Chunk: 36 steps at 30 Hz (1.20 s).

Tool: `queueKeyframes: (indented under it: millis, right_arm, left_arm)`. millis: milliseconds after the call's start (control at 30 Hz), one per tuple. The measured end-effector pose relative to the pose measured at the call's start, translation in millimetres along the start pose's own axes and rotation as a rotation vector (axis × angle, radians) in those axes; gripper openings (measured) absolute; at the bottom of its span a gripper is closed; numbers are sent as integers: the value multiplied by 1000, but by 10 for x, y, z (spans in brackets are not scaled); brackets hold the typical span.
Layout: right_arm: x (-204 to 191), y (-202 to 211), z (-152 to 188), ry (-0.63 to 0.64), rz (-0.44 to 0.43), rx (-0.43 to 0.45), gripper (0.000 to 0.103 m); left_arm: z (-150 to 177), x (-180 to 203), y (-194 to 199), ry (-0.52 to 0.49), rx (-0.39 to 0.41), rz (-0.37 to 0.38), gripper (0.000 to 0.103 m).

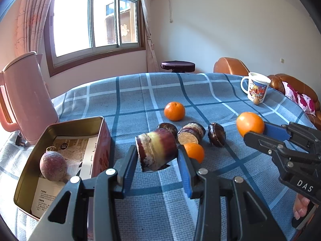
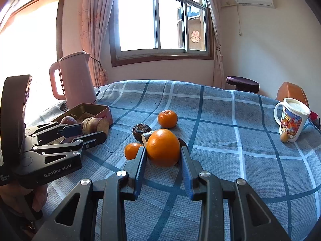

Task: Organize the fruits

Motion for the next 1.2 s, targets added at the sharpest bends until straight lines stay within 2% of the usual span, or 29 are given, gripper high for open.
queueKeyframes:
  millis: [1200]
  right_arm:
    - [44, 238, -2, -8, -3, 131, 35]
  left_arm:
    - [-16, 103, 197, -55, 100, -55, 42]
Point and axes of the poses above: each gripper's, at about its wrist camera, not at the fingertips, and y roughly against the way its jaws point, x to its right, z to its underside, the point moved 3 cm from there along -y, roughly the way its jaws point, and after that the axes turned 15 degrees about z, right-handed, at the moved point
